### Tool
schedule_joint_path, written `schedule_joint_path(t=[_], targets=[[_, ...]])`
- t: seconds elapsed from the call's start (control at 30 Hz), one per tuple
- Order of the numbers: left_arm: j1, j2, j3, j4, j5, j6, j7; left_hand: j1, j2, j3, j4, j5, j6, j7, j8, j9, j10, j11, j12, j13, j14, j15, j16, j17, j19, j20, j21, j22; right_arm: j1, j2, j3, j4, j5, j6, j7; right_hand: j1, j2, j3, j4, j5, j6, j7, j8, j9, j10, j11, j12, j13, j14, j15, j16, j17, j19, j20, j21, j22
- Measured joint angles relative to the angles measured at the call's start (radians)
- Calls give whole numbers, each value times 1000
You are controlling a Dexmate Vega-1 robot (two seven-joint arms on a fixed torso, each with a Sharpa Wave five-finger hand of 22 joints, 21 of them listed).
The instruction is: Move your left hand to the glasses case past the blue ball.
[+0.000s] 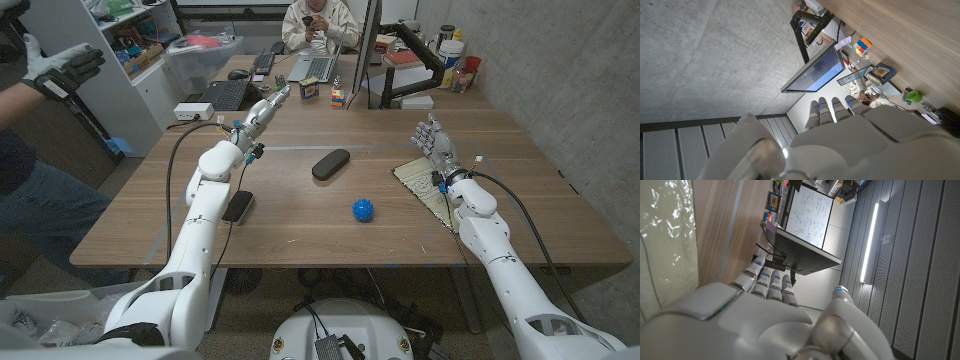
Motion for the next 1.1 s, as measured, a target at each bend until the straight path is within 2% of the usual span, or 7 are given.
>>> schedule_joint_path(t=[1.1], targets=[[-5, 28, 51, -15, 83, -34, 25, 13, 3, -3, -3, 0, 5, -5, 0, 0, 13, -13, 0, 0, 11, -11, 0, 0, 4, 4, 0, 0, 1, -1, -4, 15, 11, 10, 7, 0, 0, 0, 0, 0, 5, -6, 0, 0, 0, 0, 0, 0, 0, 0, 0, 0, 0, 0, 0, 0]])
